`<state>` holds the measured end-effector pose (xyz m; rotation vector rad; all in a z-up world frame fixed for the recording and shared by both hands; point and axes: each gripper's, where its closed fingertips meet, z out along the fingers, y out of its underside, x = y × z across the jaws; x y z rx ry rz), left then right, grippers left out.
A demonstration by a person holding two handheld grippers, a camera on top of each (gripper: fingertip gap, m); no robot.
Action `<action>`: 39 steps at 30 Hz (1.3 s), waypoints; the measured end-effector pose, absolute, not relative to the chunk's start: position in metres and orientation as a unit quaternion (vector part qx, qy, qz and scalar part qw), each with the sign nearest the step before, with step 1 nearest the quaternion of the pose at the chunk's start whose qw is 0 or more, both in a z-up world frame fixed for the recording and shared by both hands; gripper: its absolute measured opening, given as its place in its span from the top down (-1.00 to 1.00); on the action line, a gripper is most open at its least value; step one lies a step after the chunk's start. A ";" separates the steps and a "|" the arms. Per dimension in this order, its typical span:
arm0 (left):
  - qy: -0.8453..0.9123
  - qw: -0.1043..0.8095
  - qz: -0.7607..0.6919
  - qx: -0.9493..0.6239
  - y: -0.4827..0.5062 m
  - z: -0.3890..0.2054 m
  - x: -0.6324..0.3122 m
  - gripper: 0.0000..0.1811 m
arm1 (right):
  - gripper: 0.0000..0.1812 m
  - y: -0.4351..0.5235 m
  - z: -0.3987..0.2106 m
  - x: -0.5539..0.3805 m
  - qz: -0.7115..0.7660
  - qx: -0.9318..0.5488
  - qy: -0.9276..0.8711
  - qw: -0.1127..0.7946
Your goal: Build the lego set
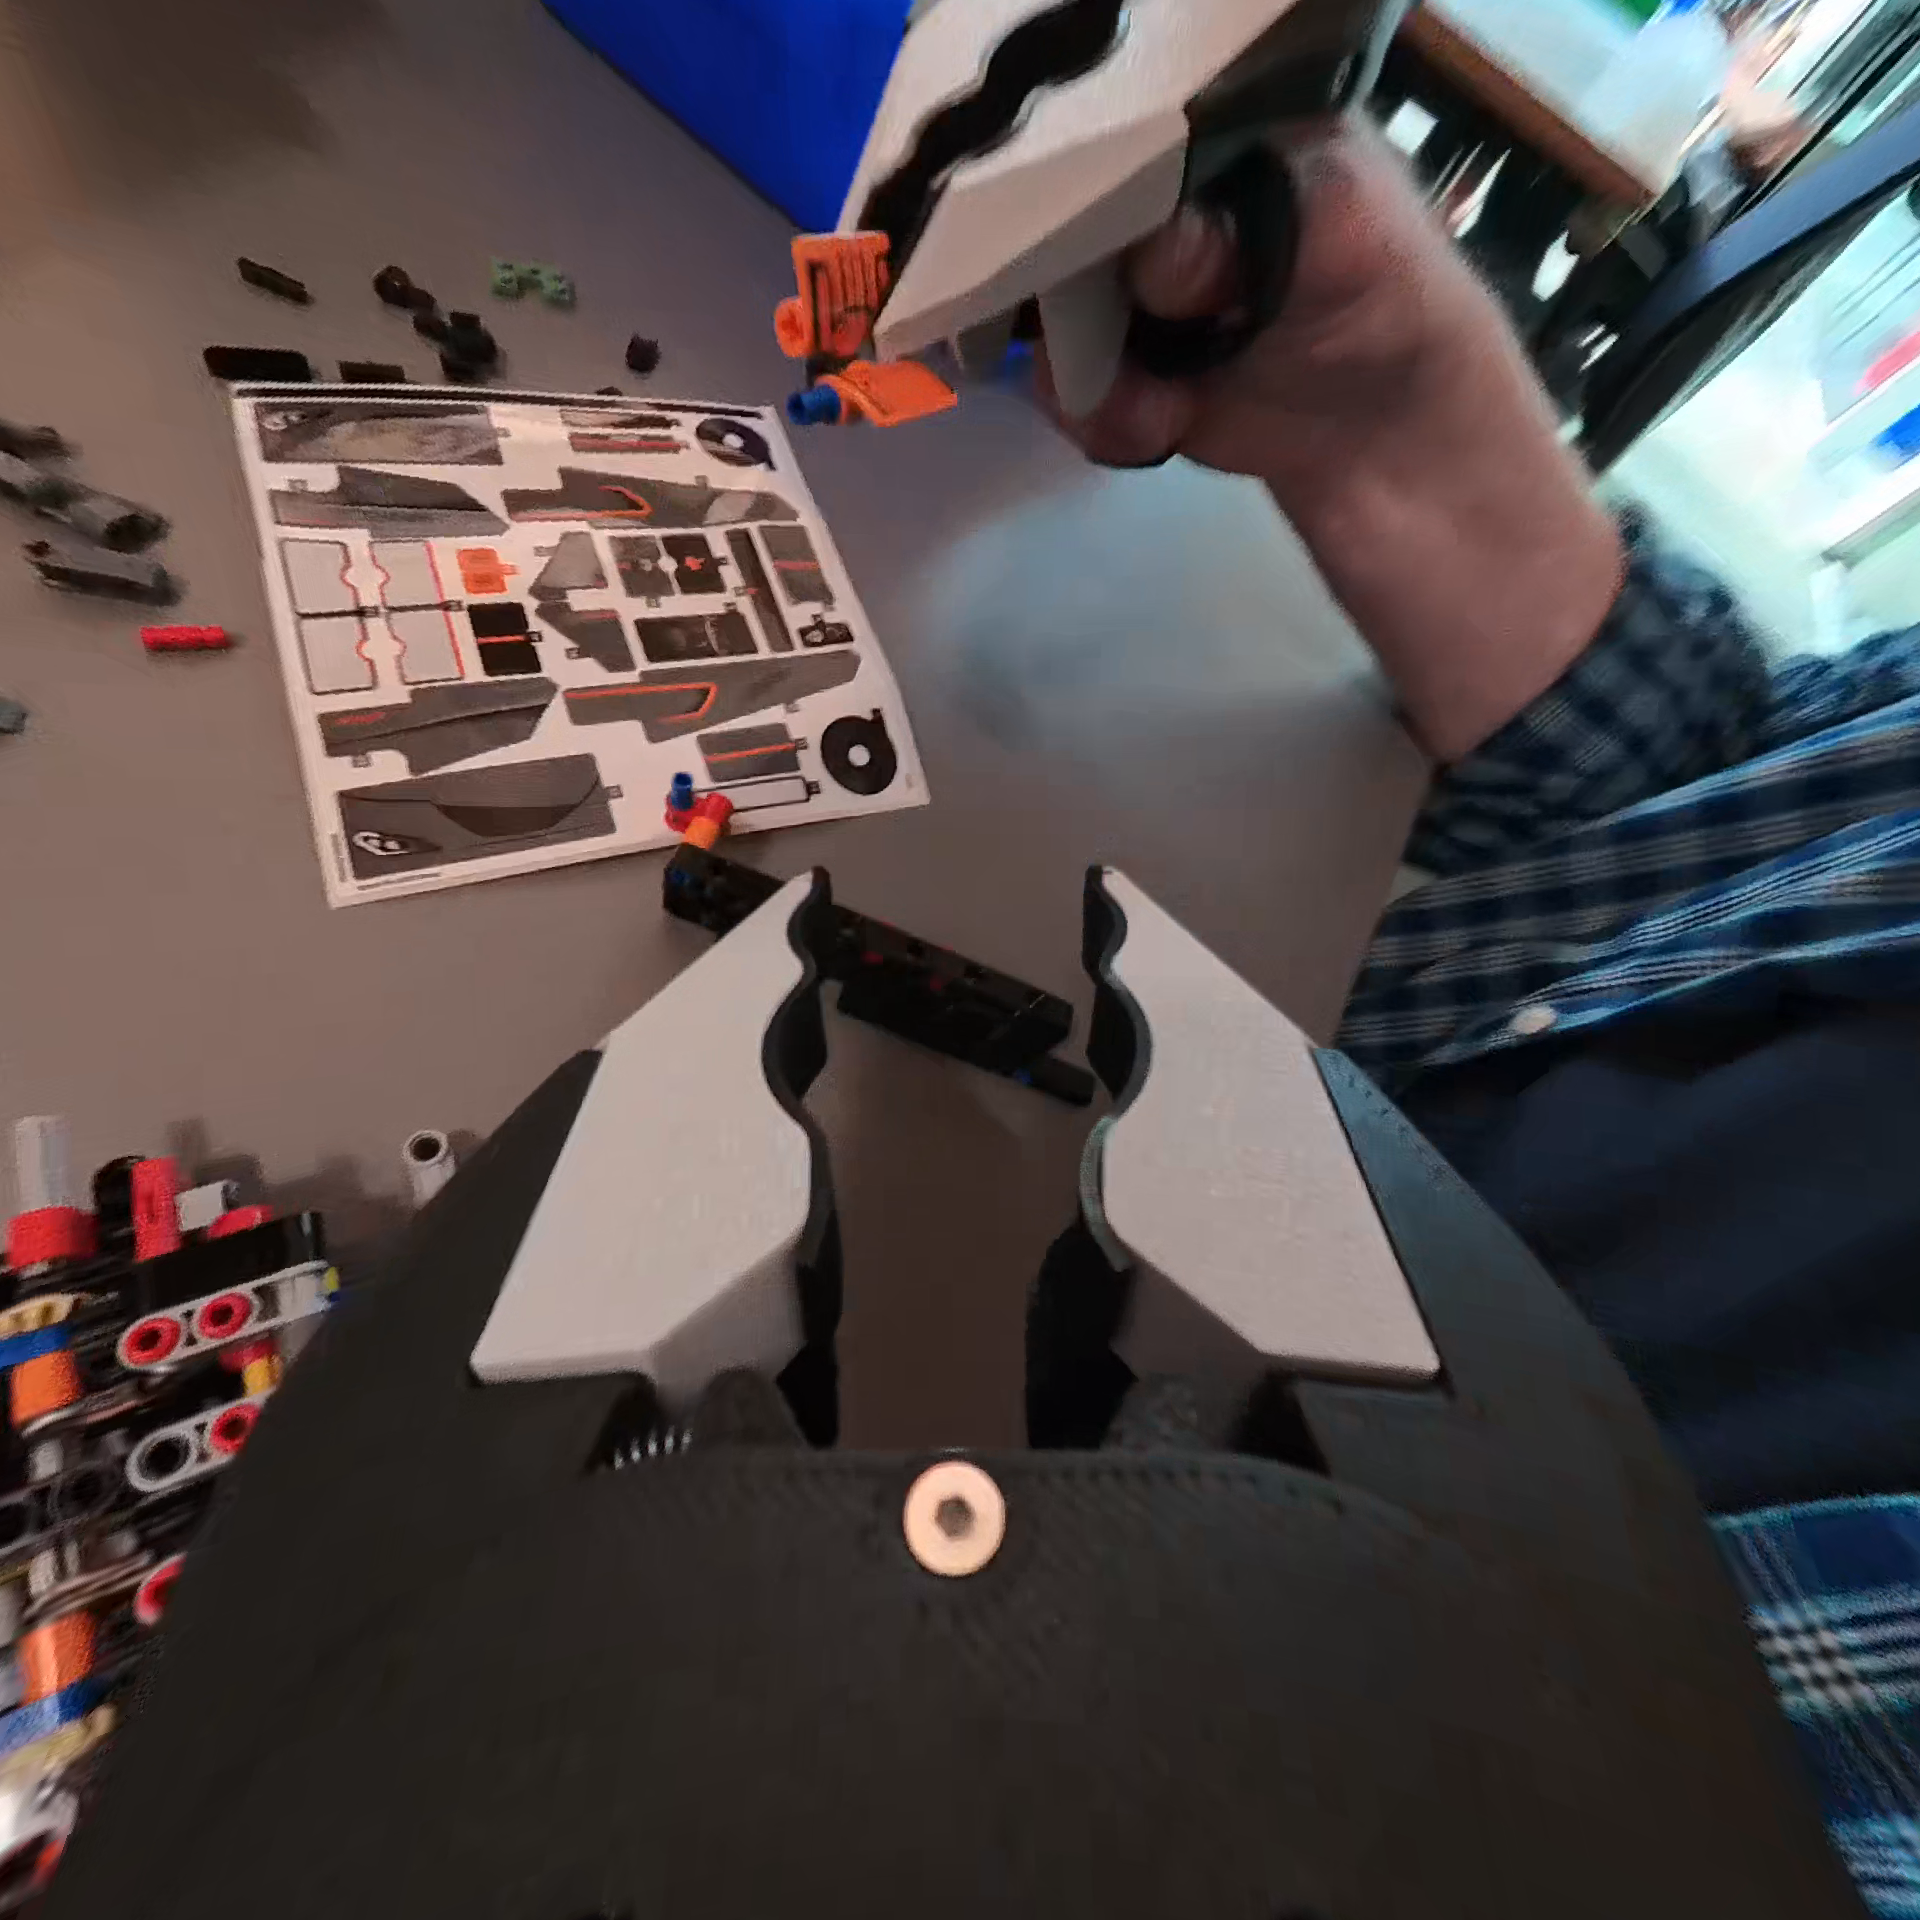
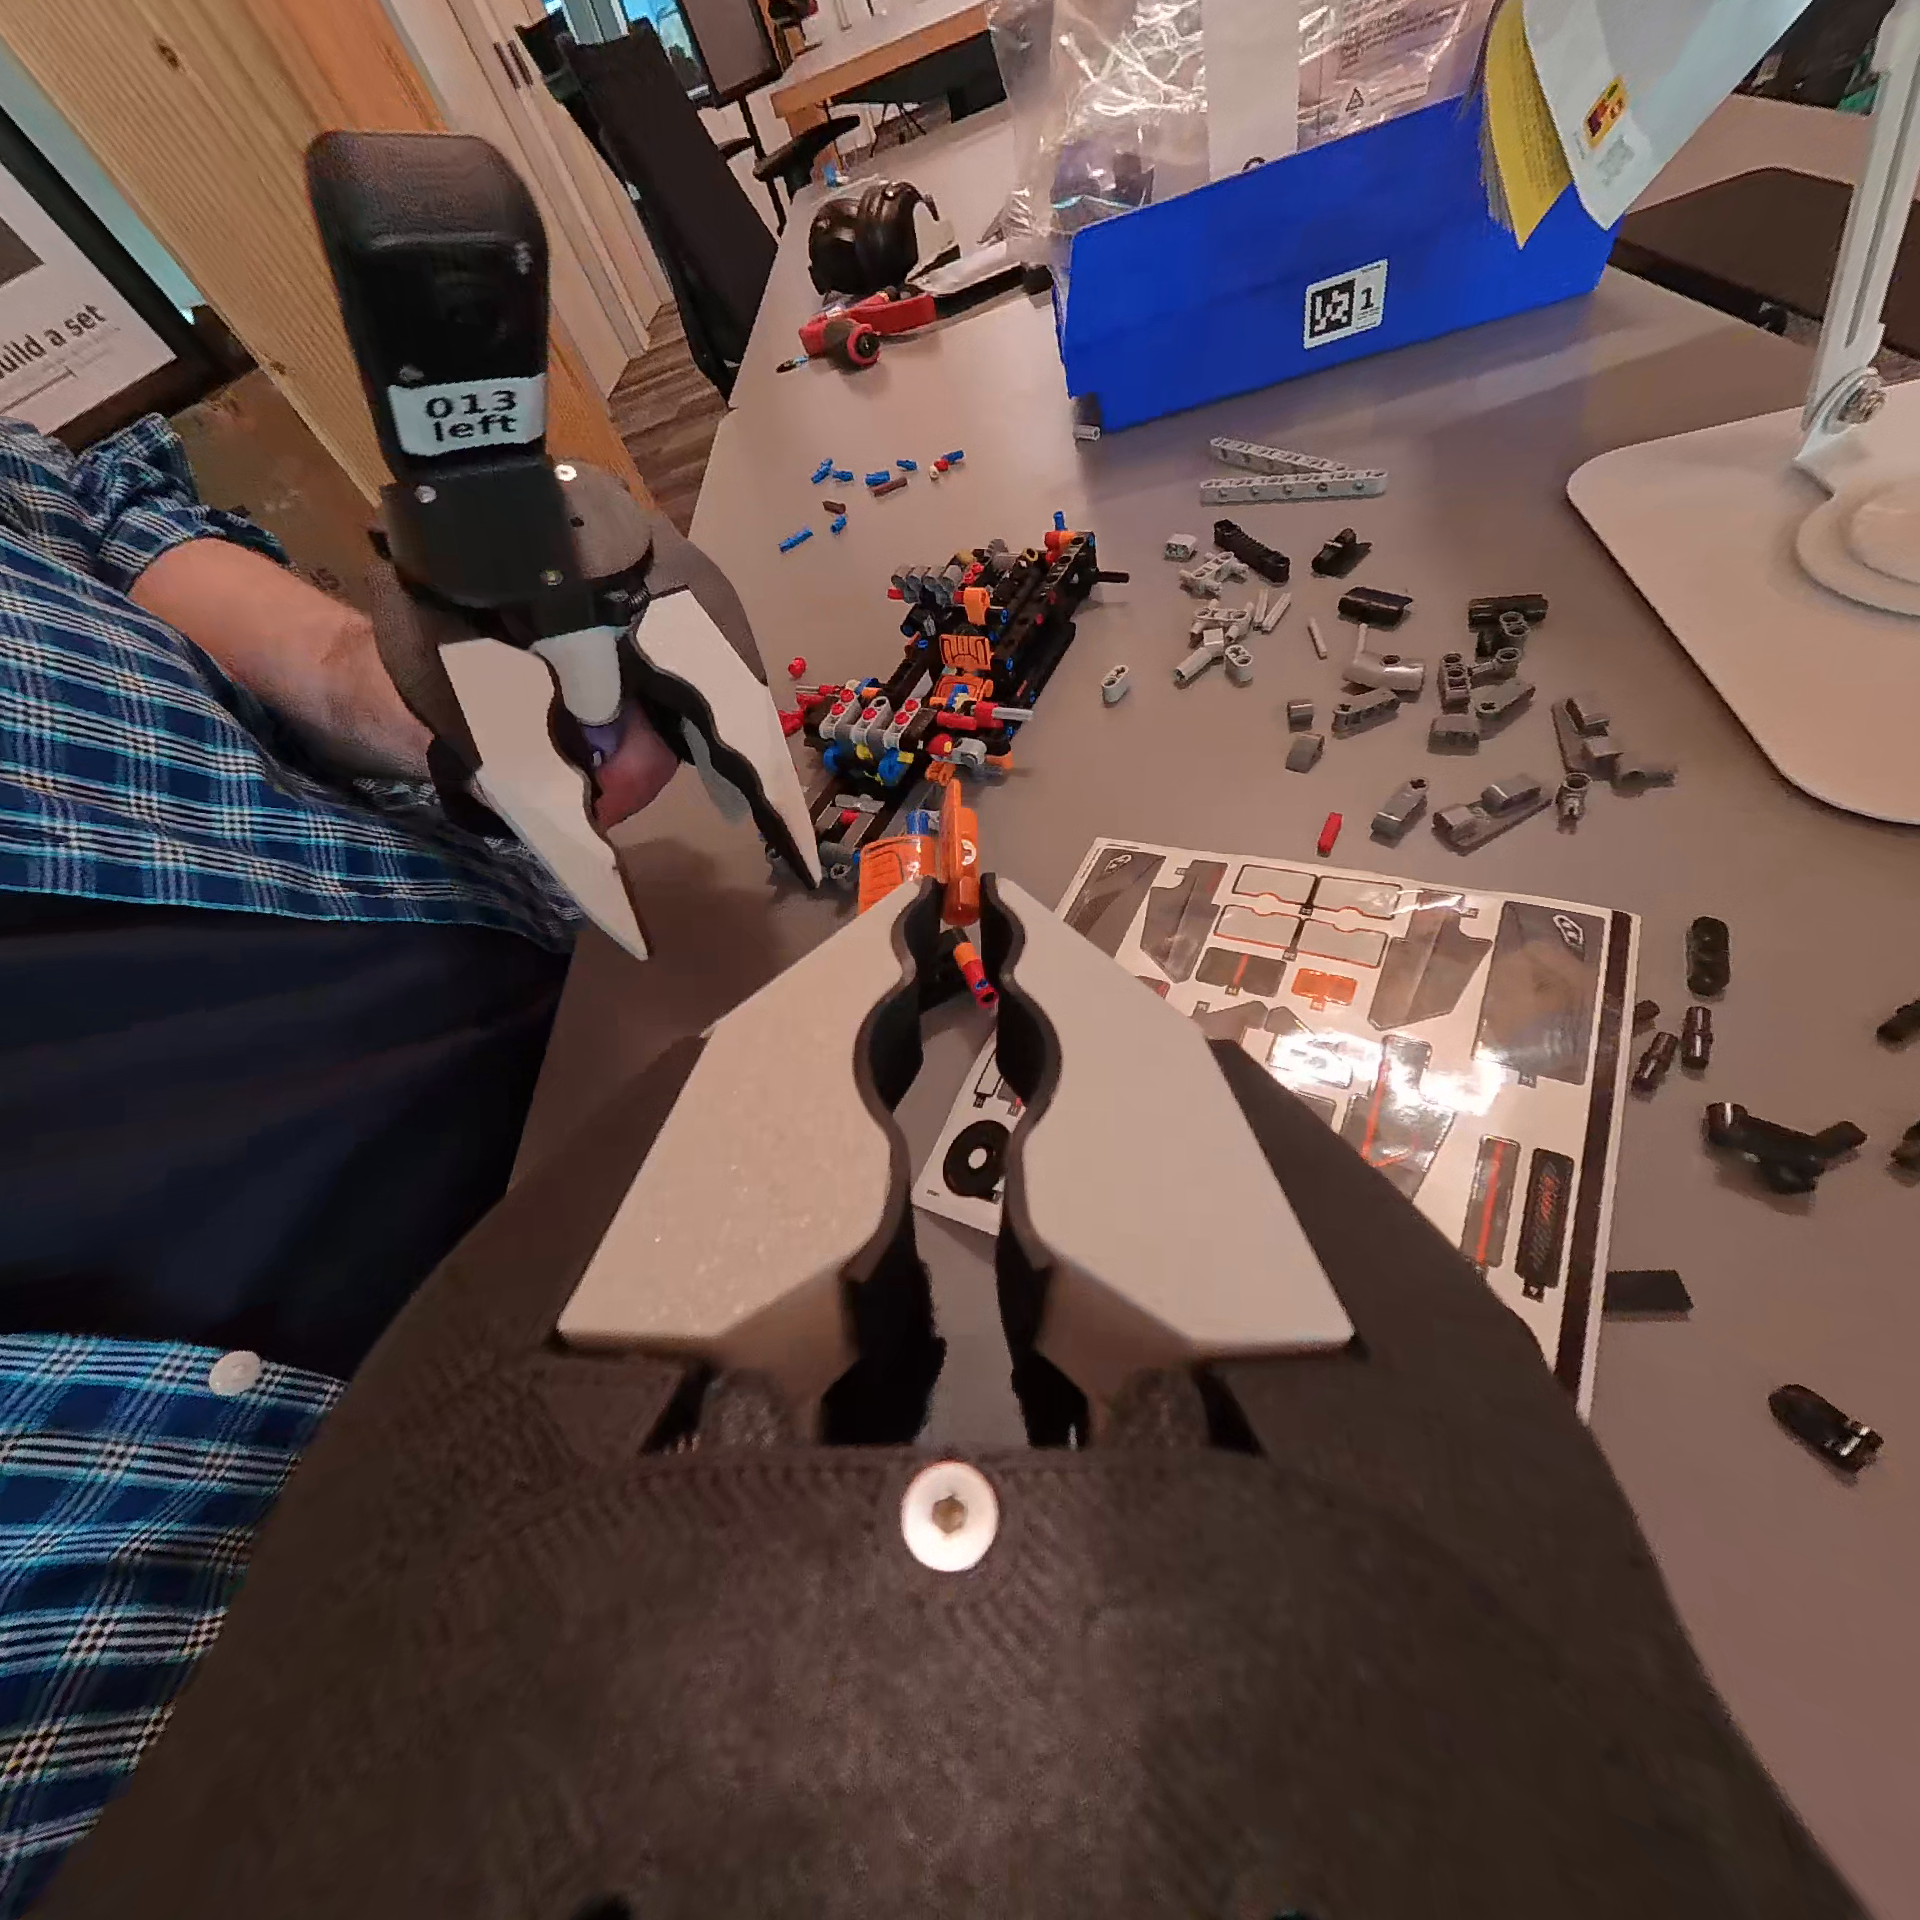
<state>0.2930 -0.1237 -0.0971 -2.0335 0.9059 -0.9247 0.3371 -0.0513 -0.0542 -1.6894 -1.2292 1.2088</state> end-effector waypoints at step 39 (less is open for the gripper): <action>0.400 0.337 -0.233 -0.820 -0.145 -0.144 0.275 0.46 | 0.95 -0.119 -0.140 0.328 0.349 -0.646 -0.629 0.255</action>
